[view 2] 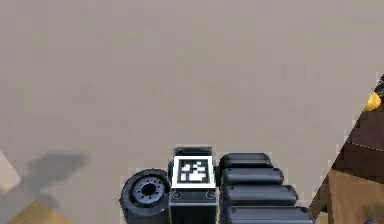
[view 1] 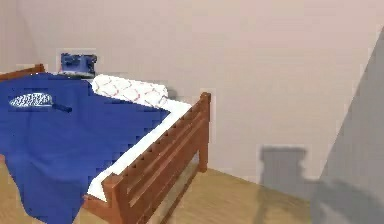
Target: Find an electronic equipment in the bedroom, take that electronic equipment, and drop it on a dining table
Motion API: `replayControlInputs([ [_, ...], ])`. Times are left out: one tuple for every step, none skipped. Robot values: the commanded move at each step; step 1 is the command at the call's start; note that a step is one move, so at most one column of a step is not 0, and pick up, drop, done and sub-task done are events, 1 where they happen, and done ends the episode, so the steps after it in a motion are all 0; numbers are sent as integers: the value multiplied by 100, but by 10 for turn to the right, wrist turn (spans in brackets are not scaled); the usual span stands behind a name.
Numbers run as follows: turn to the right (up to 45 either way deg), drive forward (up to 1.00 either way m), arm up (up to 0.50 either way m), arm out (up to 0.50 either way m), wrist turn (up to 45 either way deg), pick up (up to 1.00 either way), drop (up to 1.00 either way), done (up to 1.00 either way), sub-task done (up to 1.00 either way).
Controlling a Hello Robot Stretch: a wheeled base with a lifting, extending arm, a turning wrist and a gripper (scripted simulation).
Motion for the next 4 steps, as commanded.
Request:
replayControlInputs([
  [450, 0, 0, 0, 0, 0, 0, 0, 0],
  [450, 0, 0, 0, 0, 0, 0, 0, 0],
  [120, 0, 0, 0, 0, 0, 0, 0, 0],
  [0, 0, 0, 36, 0, 0, 0, 0, 0],
])
